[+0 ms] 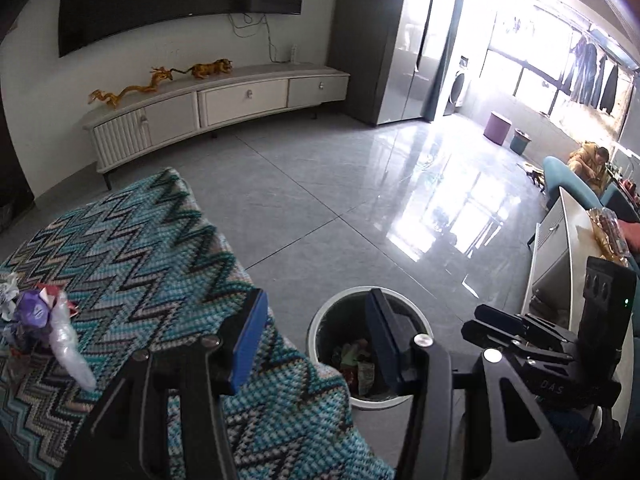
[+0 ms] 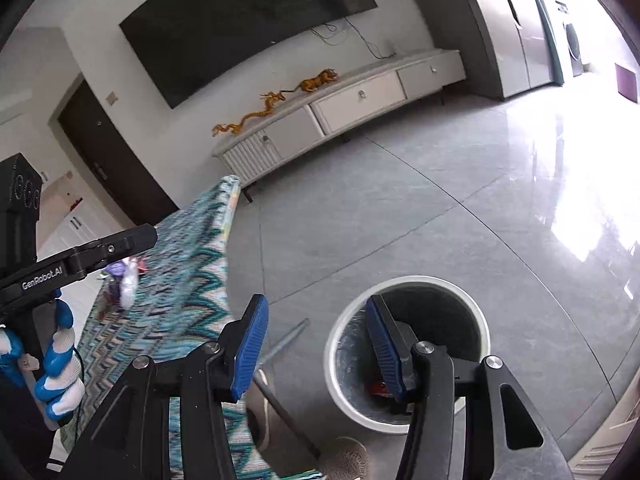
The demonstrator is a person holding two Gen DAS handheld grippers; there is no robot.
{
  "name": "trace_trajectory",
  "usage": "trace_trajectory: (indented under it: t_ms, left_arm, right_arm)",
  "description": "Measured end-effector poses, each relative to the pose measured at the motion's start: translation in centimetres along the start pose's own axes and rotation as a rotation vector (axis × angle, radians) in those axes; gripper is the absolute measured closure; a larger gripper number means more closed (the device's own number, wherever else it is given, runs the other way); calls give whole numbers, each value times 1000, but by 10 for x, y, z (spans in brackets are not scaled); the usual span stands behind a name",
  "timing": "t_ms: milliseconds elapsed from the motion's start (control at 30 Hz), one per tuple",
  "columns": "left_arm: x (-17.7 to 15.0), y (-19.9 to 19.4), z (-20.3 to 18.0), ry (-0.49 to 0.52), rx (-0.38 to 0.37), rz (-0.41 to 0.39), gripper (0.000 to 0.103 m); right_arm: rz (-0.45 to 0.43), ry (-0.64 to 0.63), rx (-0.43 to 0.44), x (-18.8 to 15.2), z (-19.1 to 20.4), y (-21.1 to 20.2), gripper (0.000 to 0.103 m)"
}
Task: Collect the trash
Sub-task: 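Move both open tools back to the remaining trash on the rug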
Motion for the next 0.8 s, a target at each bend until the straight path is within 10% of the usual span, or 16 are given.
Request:
trace_trajectory:
  t_ms: [800]
  left_arm:
    - [12,-353,88,64,418,-286,54]
  right_arm:
    - [-217,-332,217,27,218,-129,54]
Point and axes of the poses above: each gripper's, at about its wrist camera, not at the fingertips, and y roughly the way its jaws point, z to its left, x to its top, the point moved 4 cm from there along y, roughly the way its jaws point, and after that the axes turned 14 degrees about -x, right-handed, at the moved point
